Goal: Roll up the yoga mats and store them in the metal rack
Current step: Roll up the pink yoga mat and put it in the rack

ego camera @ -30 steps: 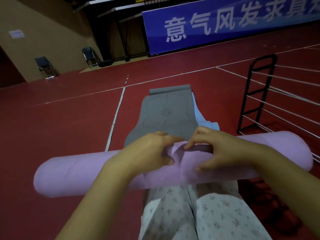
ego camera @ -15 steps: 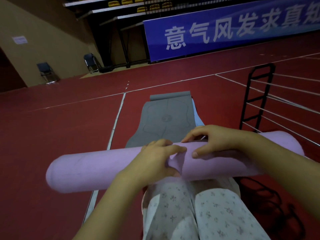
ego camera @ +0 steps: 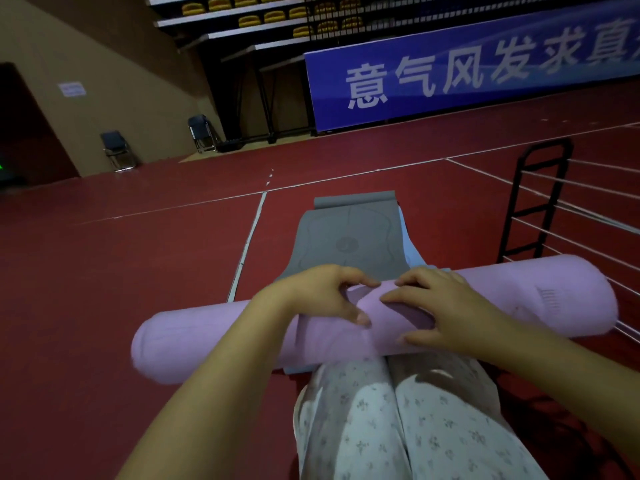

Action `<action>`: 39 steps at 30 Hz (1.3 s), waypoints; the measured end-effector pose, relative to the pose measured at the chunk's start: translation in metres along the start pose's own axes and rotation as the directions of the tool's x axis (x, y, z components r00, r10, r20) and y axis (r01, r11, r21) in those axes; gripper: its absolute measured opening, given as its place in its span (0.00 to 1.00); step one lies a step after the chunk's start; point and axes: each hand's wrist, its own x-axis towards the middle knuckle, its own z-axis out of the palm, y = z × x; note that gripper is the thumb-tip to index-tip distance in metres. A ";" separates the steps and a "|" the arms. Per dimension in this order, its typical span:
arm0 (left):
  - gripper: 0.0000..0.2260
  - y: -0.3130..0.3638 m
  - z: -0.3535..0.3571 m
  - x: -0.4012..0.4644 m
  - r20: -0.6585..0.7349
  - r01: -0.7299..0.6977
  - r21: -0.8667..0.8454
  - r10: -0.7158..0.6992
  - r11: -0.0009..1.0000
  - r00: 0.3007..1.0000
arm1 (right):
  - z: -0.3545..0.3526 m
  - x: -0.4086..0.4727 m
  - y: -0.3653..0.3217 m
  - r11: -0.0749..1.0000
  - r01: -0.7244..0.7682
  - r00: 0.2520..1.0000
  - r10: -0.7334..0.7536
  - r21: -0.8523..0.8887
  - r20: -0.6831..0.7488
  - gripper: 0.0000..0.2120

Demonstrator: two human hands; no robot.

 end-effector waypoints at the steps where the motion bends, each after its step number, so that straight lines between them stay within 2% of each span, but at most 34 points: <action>1: 0.30 -0.001 -0.001 0.001 0.016 0.000 -0.018 0.001 1.000 1.000 | 0.001 0.002 0.001 1.000 -0.024 0.999 0.024 0.003 0.022 0.29; 5: 0.30 -0.004 -0.002 0.000 -0.004 0.001 0.006 -0.001 1.000 1.000 | -0.004 0.010 0.005 0.995 -0.097 0.991 0.093 0.035 0.092 0.31; 8: 0.33 -0.011 0.007 -0.007 -0.101 -0.061 0.197 0.082 0.979 0.991 | -0.006 0.016 0.010 0.990 -0.109 0.986 0.097 0.085 0.135 0.31; 11: 0.41 -0.017 0.022 -0.021 -0.160 -0.024 0.400 0.096 0.916 0.982 | -0.007 0.025 0.013 0.987 -0.114 0.981 0.095 0.109 0.169 0.31; 14: 0.44 -0.021 0.037 -0.029 -0.257 0.025 0.544 0.138 0.839 0.957 | -0.008 0.029 0.006 0.997 -0.076 0.972 0.082 -0.033 0.220 0.36; 18: 0.48 -0.021 0.048 -0.023 -0.269 0.072 0.591 0.113 0.803 0.956 | 0.004 0.027 -0.009 0.948 -0.025 0.960 0.110 -0.316 0.256 0.49; 21: 0.50 -0.023 0.046 -0.016 -0.264 0.072 0.574 0.102 0.816 0.959 | 0.012 0.029 -0.009 0.915 -0.043 0.945 0.168 -0.401 0.282 0.54; 24: 0.51 -0.023 0.046 -0.013 -0.237 0.079 0.586 0.077 0.807 0.969 | 0.010 0.032 -0.011 0.912 -0.043 0.940 0.176 -0.408 0.294 0.55; 27: 0.47 -0.019 0.045 -0.014 -0.267 0.096 0.562 0.070 0.822 0.961 | 0.006 0.036 -0.018 0.893 -0.029 0.926 0.193 -0.450 0.324 0.54; 31: 0.44 -0.013 0.041 -0.017 -0.301 0.096 0.556 0.092 0.826 0.949 | -0.004 0.039 -0.024 0.876 -0.021 0.930 0.195 -0.482 0.313 0.48; 35: 0.45 0.000 0.025 -0.030 -0.289 0.075 0.557 0.109 0.827 0.951 | -0.028 0.032 -0.031 0.883 -0.002 0.937 0.165 -0.469 0.307 0.47; 39: 0.44 0.028 0.010 -0.067 -0.302 0.023 0.608 0.204 0.794 0.931 | -0.071 0.007 -0.055 0.889 0.029 0.953 0.114 -0.458 0.280 0.45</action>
